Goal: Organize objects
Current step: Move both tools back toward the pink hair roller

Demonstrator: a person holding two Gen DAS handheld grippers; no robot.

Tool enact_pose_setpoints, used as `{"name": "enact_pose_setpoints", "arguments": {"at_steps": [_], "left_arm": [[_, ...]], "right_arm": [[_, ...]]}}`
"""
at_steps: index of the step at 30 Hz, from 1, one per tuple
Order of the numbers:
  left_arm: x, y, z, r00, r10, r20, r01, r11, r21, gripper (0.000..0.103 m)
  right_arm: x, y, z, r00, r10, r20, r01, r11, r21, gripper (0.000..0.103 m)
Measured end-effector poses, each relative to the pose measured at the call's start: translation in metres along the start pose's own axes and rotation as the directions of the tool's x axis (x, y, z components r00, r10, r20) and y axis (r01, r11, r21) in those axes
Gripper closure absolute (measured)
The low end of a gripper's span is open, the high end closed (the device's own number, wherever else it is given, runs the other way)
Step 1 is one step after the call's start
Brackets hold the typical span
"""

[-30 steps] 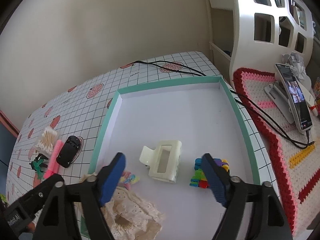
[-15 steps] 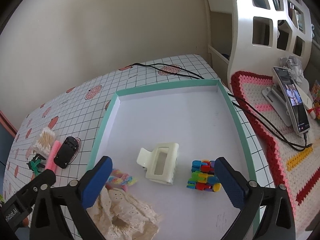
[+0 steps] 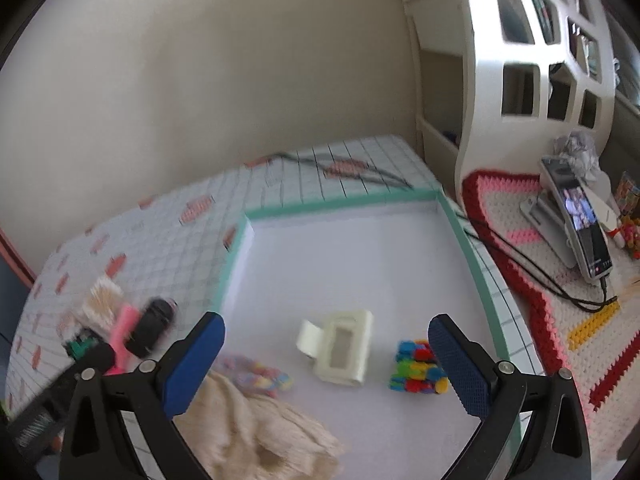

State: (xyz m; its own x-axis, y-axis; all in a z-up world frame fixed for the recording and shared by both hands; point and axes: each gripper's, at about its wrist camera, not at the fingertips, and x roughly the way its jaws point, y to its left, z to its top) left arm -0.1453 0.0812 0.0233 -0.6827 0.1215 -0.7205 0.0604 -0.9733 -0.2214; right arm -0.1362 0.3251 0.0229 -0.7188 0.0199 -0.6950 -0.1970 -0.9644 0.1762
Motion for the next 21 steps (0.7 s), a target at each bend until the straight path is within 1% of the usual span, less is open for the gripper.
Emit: {"name": "enact_pose_setpoints", "arguments": {"at_steps": [2, 4, 8, 12, 15, 19, 21], "left_arm": [[-0.004, 0.011, 0.007, 0.999, 0.016, 0.036, -0.016, 1.0, -0.011, 0.0], [-0.008, 0.023, 0.012, 0.998, 0.036, 0.058, -0.034, 0.999, -0.027, 0.0], [-0.011, 0.058, 0.022, 0.995, 0.068, 0.067, -0.062, 0.994, -0.088, 0.0], [-0.008, 0.093, 0.029, 0.995, 0.095, 0.038, -0.088, 0.983, -0.159, 0.0], [-0.006, 0.117, 0.029, 0.994, 0.112, 0.015, -0.107, 0.976, -0.191, 0.0], [0.002, 0.143, 0.029, 0.993, 0.118, -0.03, -0.121, 0.968, -0.221, 0.0], [0.004, 0.15, 0.028, 0.993, 0.113, -0.045, -0.121, 0.965, -0.232, 0.0]], "right_arm": [[-0.007, 0.009, 0.003, 0.999, 0.016, 0.041, -0.016, 1.0, -0.003, 0.0], [-0.009, 0.019, 0.005, 0.997, 0.032, 0.064, -0.031, 0.999, -0.015, 0.0], [-0.005, 0.045, 0.004, 0.996, 0.067, 0.062, -0.065, 0.997, -0.036, 0.0], [-0.003, 0.073, 0.0, 0.994, 0.095, 0.061, -0.09, 0.994, -0.069, 0.0], [-0.001, 0.093, -0.005, 0.991, 0.116, 0.059, -0.11, 0.989, -0.103, 0.0], [0.005, 0.124, -0.014, 0.989, 0.144, 0.033, -0.136, 0.975, -0.177, 0.0], [0.01, 0.139, -0.021, 0.987, 0.163, 0.002, -0.159, 0.966, -0.206, 0.0]]}}
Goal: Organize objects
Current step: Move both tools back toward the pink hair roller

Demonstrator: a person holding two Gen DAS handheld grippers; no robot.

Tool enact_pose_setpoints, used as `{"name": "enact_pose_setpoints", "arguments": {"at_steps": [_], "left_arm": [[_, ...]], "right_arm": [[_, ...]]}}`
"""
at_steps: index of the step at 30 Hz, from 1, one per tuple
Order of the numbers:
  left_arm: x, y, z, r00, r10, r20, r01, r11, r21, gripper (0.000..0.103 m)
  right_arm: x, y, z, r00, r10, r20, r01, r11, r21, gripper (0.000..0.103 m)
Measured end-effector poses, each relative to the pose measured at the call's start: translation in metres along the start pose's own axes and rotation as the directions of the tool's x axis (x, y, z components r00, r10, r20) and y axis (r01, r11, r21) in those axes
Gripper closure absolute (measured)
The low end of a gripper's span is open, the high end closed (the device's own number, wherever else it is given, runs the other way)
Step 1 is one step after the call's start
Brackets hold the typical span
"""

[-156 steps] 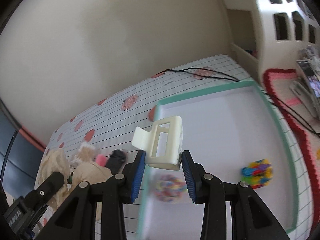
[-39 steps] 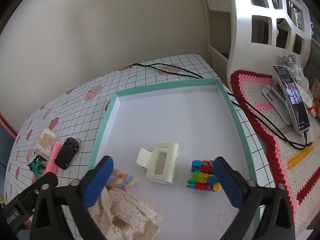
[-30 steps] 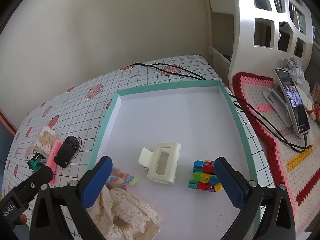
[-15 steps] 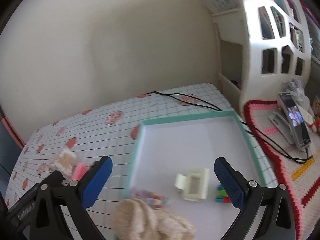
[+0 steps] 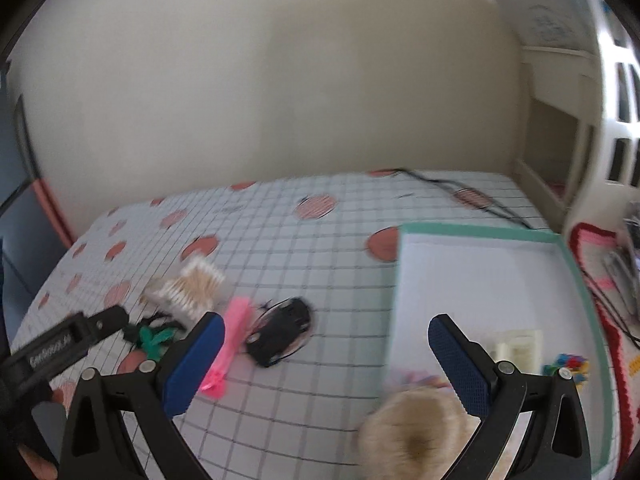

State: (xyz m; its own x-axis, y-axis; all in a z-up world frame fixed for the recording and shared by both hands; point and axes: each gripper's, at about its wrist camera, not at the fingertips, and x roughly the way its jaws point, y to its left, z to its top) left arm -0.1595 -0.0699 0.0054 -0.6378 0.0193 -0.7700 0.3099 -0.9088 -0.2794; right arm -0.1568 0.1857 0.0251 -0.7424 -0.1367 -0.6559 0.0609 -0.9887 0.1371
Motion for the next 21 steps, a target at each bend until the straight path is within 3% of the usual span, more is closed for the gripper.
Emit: {"name": "enact_pose_setpoints", "arguments": {"at_steps": [10, 12, 17, 21], "left_arm": [[0.018, 0.004, 0.0, 0.999, -0.012, -0.047, 0.014, 0.999, 0.038, 0.001], [0.022, 0.002, 0.0, 0.998, -0.016, -0.055, 0.019, 0.999, 0.05, 0.006], [0.029, -0.002, -0.004, 0.997, -0.016, -0.074, 0.022, 0.997, 0.078, 0.009], [0.035, -0.005, -0.005, 0.995, -0.022, -0.097, 0.031, 0.995, 0.094, 0.024]], "right_arm": [[0.033, 0.036, -0.018, 0.989, 0.083, -0.123, -0.087, 0.996, -0.022, 0.0], [0.039, 0.043, -0.02, 0.986, 0.093, -0.141, -0.098, 0.995, -0.024, 0.001], [0.052, 0.057, -0.028, 0.979, 0.092, -0.181, -0.105, 0.993, -0.058, 0.008], [0.06, 0.063, -0.032, 0.975, 0.097, -0.201, -0.112, 0.992, -0.062, 0.012]]}}
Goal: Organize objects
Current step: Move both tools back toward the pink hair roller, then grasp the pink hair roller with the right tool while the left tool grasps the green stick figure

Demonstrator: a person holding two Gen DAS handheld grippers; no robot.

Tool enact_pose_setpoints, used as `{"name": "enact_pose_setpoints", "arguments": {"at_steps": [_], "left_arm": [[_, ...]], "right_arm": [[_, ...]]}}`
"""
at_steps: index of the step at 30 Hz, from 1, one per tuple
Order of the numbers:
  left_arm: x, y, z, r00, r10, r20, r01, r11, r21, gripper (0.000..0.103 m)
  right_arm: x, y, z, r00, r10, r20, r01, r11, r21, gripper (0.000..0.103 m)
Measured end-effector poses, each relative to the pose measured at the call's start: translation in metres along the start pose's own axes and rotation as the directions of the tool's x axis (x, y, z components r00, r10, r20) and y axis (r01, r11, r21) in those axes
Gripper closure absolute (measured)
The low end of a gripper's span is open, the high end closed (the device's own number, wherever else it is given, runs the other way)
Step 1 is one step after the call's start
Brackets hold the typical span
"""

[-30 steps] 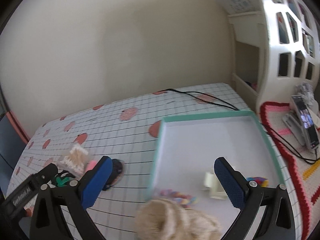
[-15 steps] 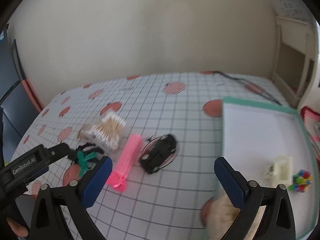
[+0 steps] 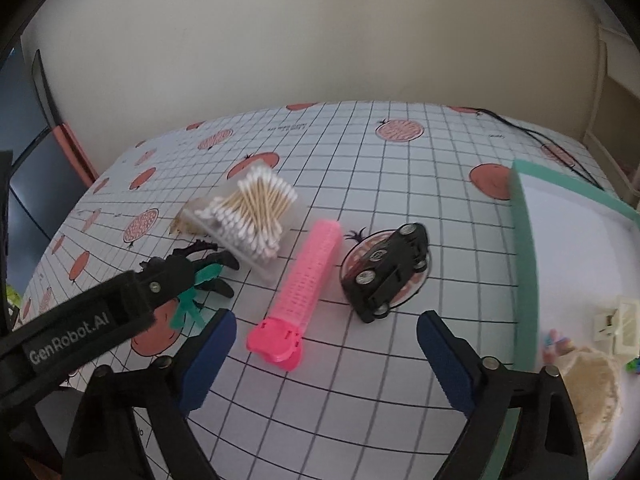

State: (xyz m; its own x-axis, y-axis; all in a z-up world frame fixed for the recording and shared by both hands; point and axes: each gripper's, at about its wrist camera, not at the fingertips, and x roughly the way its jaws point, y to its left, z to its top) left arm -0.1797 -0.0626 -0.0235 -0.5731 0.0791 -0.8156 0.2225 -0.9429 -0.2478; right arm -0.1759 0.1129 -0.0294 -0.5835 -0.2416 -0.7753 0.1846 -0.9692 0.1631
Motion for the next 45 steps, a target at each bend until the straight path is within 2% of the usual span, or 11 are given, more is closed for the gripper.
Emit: {"name": "enact_pose_setpoints", "arguments": {"at_steps": [12, 18, 22, 26, 32, 37, 45], "left_arm": [[0.017, 0.002, -0.005, 0.999, 0.002, -0.045, -0.001, 1.0, 0.009, 0.045], [0.022, 0.001, -0.005, 0.999, -0.003, -0.054, 0.004, 1.0, 0.019, 0.053], [0.022, 0.001, -0.004, 0.999, 0.001, -0.049, 0.0, 1.0, 0.028, 0.058], [0.023, 0.002, -0.004, 0.999, -0.004, -0.05, 0.006, 1.0, 0.028, 0.067], [0.02, 0.001, -0.005, 0.999, -0.006, -0.046, 0.007, 0.999, 0.035, 0.067], [0.017, 0.002, -0.004, 0.999, -0.013, -0.04, 0.014, 0.999, 0.034, 0.068], [0.008, 0.002, -0.002, 0.999, -0.027, -0.018, 0.027, 0.999, 0.023, 0.068]], "right_arm": [[0.021, 0.013, -0.006, 0.999, 0.01, -0.044, -0.011, 1.0, -0.016, 0.022], [0.024, 0.015, -0.007, 0.999, -0.001, -0.045, 0.0, 1.0, -0.022, 0.029], [0.025, 0.018, -0.006, 0.999, -0.015, -0.042, 0.013, 0.999, -0.037, 0.041], [0.024, 0.016, -0.006, 0.999, -0.031, -0.04, 0.03, 0.999, -0.038, 0.055], [0.023, 0.013, -0.006, 0.998, -0.04, -0.047, 0.039, 0.999, -0.036, 0.07], [0.023, 0.014, -0.006, 0.998, -0.032, -0.055, 0.029, 0.999, -0.04, 0.074], [0.02, 0.013, -0.006, 0.998, 0.009, -0.054, -0.01, 1.0, -0.023, 0.074]]}}
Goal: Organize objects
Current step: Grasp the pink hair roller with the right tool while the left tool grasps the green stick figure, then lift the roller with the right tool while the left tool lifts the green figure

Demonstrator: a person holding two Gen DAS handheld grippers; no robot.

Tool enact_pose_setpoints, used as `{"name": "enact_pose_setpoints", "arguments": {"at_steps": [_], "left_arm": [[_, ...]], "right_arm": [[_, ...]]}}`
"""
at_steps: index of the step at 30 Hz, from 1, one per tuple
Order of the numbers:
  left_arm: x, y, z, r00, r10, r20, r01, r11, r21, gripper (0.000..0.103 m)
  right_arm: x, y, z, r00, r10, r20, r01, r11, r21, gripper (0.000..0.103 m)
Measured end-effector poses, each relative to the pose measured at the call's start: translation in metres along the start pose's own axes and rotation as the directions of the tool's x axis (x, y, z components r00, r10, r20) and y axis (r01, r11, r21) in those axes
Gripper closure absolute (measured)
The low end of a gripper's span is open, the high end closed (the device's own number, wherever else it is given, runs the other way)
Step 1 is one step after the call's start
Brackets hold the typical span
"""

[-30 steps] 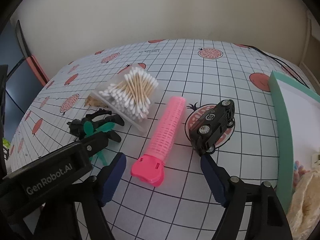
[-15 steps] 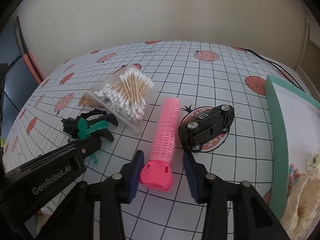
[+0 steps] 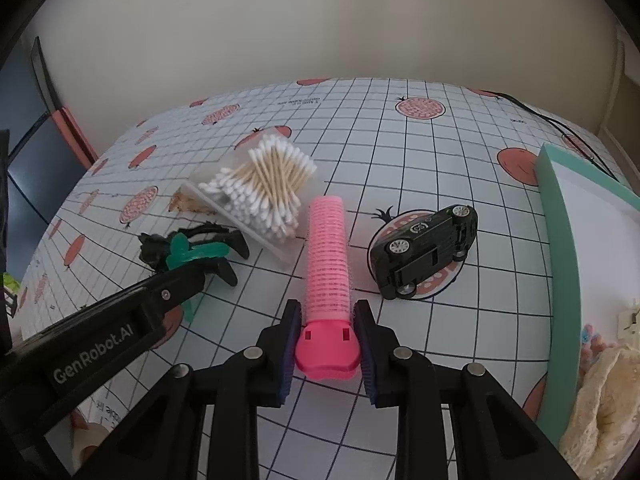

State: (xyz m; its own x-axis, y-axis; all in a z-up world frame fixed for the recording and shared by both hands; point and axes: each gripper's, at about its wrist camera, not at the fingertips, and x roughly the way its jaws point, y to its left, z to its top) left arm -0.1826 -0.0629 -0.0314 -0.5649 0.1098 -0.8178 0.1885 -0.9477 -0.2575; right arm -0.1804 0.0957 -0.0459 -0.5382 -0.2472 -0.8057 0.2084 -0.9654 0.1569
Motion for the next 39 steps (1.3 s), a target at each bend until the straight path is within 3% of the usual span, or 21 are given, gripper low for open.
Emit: {"name": "enact_pose_setpoints", "arguments": {"at_steps": [11, 12, 13, 14, 24, 30, 35, 39], "left_arm": [[-0.019, -0.003, 0.007, 0.997, -0.028, 0.066, 0.029, 1.0, -0.013, 0.069], [-0.02, -0.002, 0.007, 0.997, -0.027, 0.072, 0.029, 0.999, -0.016, 0.087], [-0.021, -0.001, 0.008, 0.997, -0.031, 0.072, 0.033, 0.999, -0.022, 0.096], [-0.021, 0.0, 0.009, 0.997, -0.031, 0.068, 0.034, 0.999, -0.035, 0.098], [-0.02, 0.01, 0.007, 0.996, -0.076, 0.048, 0.08, 0.993, -0.085, 0.098], [-0.019, 0.006, 0.001, 0.996, -0.091, -0.001, 0.09, 0.994, -0.053, 0.097], [-0.016, 0.001, -0.006, 0.995, -0.089, -0.048, 0.088, 0.996, -0.02, 0.079], [-0.013, -0.004, -0.01, 0.994, -0.081, -0.074, 0.082, 0.997, 0.014, 0.073]], "right_arm": [[-0.018, -0.001, 0.008, 0.997, 0.029, 0.071, -0.03, 0.999, 0.021, 0.074], [-0.019, -0.001, 0.008, 0.997, 0.03, 0.075, -0.031, 0.999, 0.02, 0.074], [-0.02, -0.002, 0.008, 0.996, 0.03, 0.078, -0.032, 0.999, 0.02, 0.074], [-0.021, -0.002, 0.008, 0.996, 0.029, 0.084, -0.031, 0.999, 0.02, 0.074], [-0.02, -0.001, 0.008, 0.996, 0.036, 0.08, -0.037, 0.999, 0.009, 0.074], [-0.021, -0.004, 0.006, 0.997, 0.031, 0.072, -0.032, 0.999, 0.011, 0.074], [-0.027, -0.006, 0.007, 0.997, 0.029, 0.074, -0.03, 0.999, 0.012, 0.074], [-0.033, -0.009, 0.007, 0.996, 0.03, 0.083, -0.032, 0.999, 0.016, 0.074]]}}
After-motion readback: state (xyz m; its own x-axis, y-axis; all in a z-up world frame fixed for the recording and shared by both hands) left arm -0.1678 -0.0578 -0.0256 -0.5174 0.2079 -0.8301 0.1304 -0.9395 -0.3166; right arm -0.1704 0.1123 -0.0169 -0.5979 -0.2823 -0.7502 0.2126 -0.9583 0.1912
